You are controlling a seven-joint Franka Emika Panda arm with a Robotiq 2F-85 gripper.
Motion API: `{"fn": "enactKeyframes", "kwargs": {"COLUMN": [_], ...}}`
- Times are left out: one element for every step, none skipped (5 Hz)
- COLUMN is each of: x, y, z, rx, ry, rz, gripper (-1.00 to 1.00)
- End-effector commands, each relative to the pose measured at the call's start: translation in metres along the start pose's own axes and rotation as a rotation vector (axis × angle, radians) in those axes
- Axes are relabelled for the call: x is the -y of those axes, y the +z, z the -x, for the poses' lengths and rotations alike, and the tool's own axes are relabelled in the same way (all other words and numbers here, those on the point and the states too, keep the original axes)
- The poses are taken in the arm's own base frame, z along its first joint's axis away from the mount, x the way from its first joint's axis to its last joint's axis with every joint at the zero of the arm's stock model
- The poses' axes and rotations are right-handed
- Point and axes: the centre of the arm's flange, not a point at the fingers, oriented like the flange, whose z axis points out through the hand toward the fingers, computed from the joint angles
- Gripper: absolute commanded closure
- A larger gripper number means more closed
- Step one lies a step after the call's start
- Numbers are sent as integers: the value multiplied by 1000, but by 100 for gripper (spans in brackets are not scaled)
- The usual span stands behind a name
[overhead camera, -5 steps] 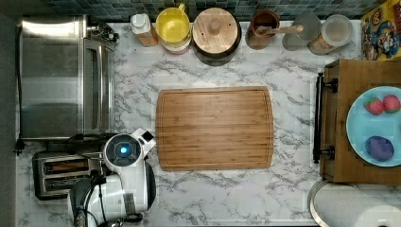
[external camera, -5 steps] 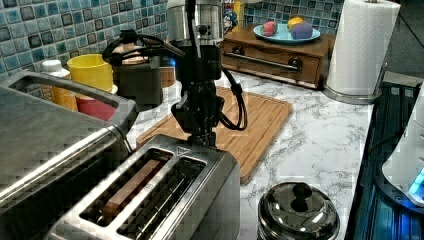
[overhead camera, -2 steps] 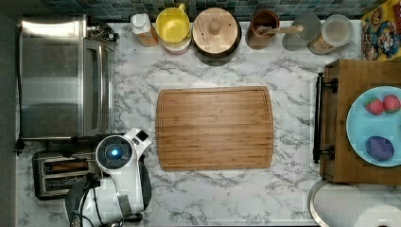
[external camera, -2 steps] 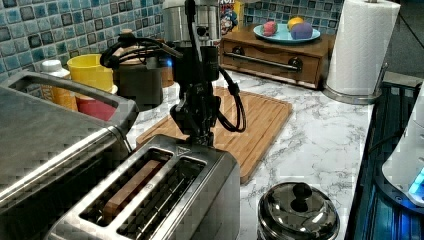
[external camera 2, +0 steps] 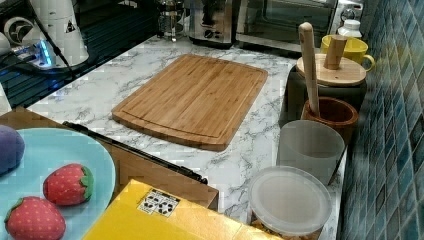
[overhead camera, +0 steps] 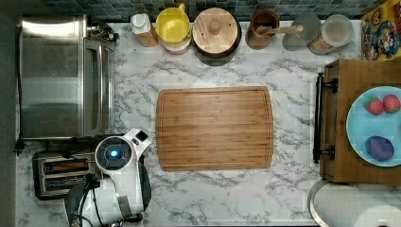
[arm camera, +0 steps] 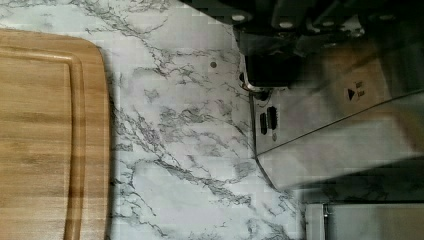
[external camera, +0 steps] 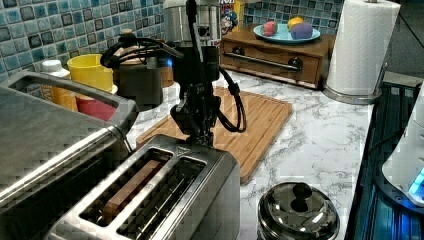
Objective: Turn on the toaster.
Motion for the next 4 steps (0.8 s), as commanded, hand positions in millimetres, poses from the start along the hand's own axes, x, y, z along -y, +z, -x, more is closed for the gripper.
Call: {"fn": "enactKeyframes", "kwargs": {"x": [-76, -76, -76, -76], "y": [105, 105, 105, 105], "z": [23, 23, 23, 23], "rx": [126, 127, 126, 127], "ry": [155, 155, 155, 155], "rz": [96, 96, 96, 96], "gripper": [100, 100, 100, 100]}}
